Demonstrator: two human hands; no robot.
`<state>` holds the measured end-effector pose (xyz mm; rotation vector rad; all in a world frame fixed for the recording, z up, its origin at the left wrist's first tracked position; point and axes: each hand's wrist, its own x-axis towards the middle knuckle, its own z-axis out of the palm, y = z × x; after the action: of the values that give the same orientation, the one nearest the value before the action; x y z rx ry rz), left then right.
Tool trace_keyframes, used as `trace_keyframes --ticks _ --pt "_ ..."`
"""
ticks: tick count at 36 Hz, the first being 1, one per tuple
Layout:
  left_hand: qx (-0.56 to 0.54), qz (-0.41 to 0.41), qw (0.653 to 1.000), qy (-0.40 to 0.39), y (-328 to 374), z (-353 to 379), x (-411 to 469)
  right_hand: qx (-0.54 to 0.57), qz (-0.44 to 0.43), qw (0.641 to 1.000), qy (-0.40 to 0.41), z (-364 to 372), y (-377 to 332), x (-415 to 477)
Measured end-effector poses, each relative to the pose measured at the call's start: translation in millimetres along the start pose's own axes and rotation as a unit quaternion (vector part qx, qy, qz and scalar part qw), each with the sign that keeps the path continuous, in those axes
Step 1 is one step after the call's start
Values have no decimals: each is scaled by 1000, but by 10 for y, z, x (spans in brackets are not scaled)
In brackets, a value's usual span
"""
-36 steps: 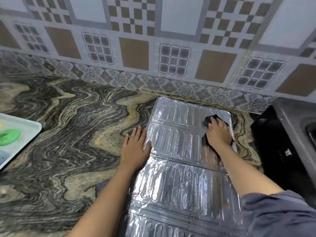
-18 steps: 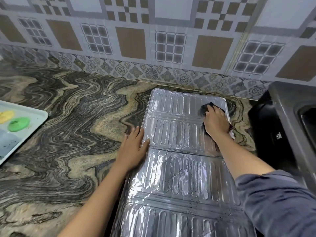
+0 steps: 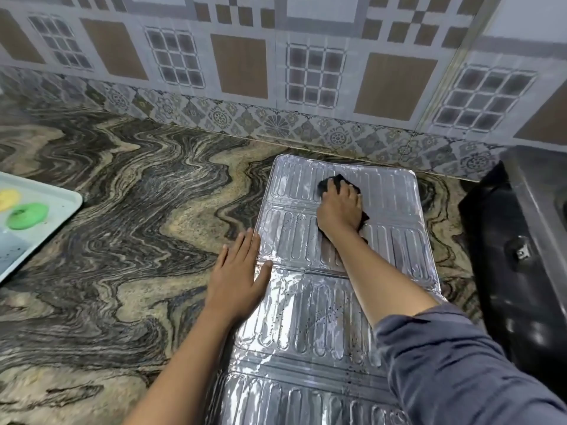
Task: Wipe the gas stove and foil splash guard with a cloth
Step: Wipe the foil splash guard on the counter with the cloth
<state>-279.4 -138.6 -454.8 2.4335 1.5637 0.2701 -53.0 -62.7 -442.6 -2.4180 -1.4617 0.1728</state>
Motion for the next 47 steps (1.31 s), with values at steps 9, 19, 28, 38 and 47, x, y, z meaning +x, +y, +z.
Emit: trace_keyframes --ticks 9,19,28,38,47 --pt "6 -7 1000 5 -6 24 15 -9 -258 963 -81 148 -461 -68" --pt "3 -13 1000 1 28 2 -5 21 -316 939 -136 -190 200 -369" --pt "-2 -13 1000 -10 44 -23 -16 17 -14 1000 -2 -376 875 -660" --pt "-37 5 999 -19 -36 -79 36 4 65 998 16 -282 587 -912" --pt "-67 -11 997 -31 -67 -161 -94 11 89 996 31 -267 542 -898"
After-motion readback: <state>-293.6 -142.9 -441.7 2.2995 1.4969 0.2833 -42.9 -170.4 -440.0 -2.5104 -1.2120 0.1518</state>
